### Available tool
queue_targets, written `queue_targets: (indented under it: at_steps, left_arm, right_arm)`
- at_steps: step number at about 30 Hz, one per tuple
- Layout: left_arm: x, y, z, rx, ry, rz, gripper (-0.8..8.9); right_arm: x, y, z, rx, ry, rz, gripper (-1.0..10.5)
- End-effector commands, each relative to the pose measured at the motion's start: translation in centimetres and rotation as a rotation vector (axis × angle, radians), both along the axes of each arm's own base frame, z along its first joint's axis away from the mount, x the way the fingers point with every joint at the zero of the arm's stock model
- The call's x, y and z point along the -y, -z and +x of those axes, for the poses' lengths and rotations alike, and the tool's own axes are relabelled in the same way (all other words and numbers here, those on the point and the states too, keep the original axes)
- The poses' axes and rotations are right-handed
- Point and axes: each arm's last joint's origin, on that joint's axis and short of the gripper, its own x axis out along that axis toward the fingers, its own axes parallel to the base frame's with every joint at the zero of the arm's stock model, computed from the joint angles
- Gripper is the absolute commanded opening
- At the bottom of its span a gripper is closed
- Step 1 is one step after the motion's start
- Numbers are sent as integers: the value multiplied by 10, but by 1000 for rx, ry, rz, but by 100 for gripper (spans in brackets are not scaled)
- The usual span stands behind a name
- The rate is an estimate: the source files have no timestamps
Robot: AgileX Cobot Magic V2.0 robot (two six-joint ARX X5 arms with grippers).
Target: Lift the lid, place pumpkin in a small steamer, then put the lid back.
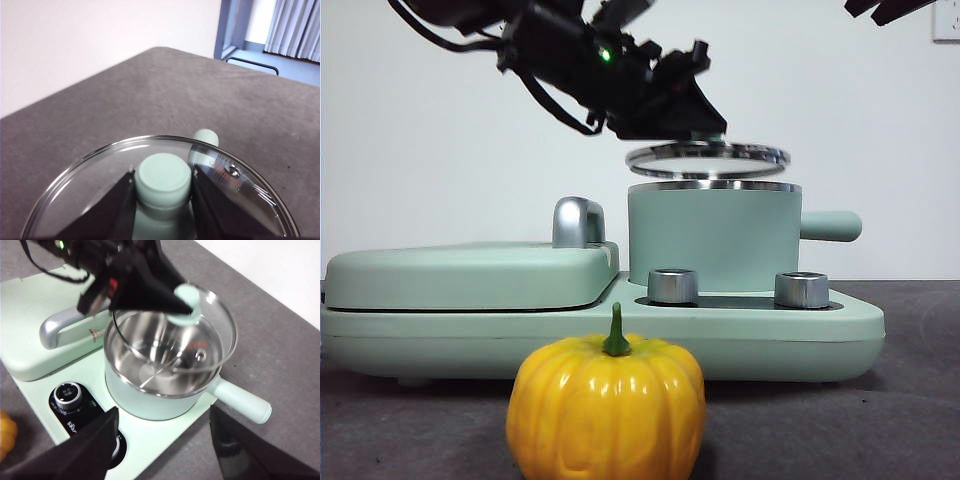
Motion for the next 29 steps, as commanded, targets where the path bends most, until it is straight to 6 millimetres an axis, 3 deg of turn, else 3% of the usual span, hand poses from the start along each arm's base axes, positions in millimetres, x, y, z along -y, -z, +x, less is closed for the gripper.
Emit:
queue_targets:
  at_steps: [1, 11, 18, 22, 29]
  left_arm:
    - [-2, -31, -6, 76, 4, -47, 7]
    - [-36, -72, -44, -27, -104, 53, 7]
    - [-70, -85, -68, -158, -207, 133, 10]
    - [-88, -89, -77, -200, -270, 175, 10]
    - [-112, -94, -103, -206, -342, 207, 10]
  right_arm:
    - [-1, -3, 1, 0, 2, 11, 287]
    - [-2, -3, 0, -12, -21, 20, 288]
    - [-10, -1, -4, -29, -100, 22, 288]
    - [-23, 2, -8, -57, -179, 9, 288]
    - [-64, 23, -7, -183, -355, -60, 288]
